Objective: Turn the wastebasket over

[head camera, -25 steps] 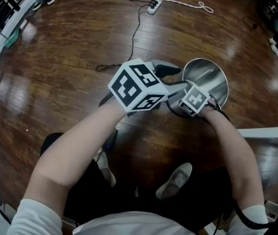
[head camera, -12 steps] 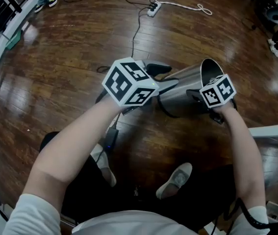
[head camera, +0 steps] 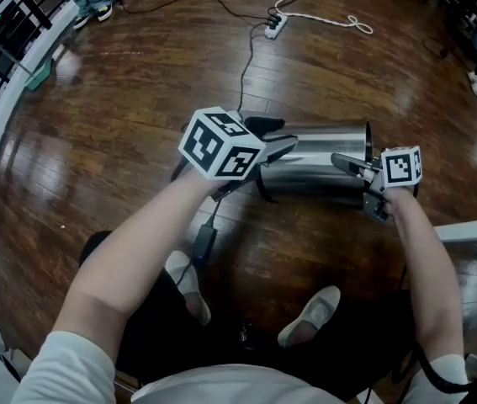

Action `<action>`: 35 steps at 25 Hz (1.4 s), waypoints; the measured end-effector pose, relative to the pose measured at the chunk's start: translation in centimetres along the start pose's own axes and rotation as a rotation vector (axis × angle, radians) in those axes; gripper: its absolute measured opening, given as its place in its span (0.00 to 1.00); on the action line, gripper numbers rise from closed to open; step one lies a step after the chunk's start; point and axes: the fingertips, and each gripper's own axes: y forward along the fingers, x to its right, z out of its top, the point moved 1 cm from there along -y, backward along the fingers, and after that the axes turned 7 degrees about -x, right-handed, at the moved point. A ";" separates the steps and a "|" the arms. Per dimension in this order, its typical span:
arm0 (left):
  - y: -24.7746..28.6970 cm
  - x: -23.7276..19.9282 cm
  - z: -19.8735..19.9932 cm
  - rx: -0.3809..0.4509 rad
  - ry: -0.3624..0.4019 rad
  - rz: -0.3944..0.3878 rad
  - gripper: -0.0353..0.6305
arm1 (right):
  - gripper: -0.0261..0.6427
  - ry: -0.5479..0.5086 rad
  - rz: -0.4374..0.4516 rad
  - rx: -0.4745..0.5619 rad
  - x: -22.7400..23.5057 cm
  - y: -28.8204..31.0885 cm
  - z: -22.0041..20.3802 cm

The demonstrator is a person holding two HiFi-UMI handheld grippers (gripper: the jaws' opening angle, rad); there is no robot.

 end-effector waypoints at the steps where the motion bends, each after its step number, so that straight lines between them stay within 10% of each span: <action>1: 0.1 -0.1 -0.3 -0.004 -0.007 0.001 0.30 | 0.09 -0.002 0.035 0.011 -0.2 0.3 -0.1; 22: 3.4 -0.7 -6.2 -0.156 -0.071 -0.010 0.30 | 0.11 -0.001 0.097 0.133 4.5 -3.5 -3.3; 28: 4.9 -3.3 -10.2 -0.308 -0.175 0.107 0.30 | 0.13 0.039 0.068 0.169 7.6 -6.3 -4.6; 35: 8.6 -3.4 -12.5 -0.338 -0.338 0.056 0.32 | 0.13 0.050 0.092 0.165 7.9 -6.5 -5.2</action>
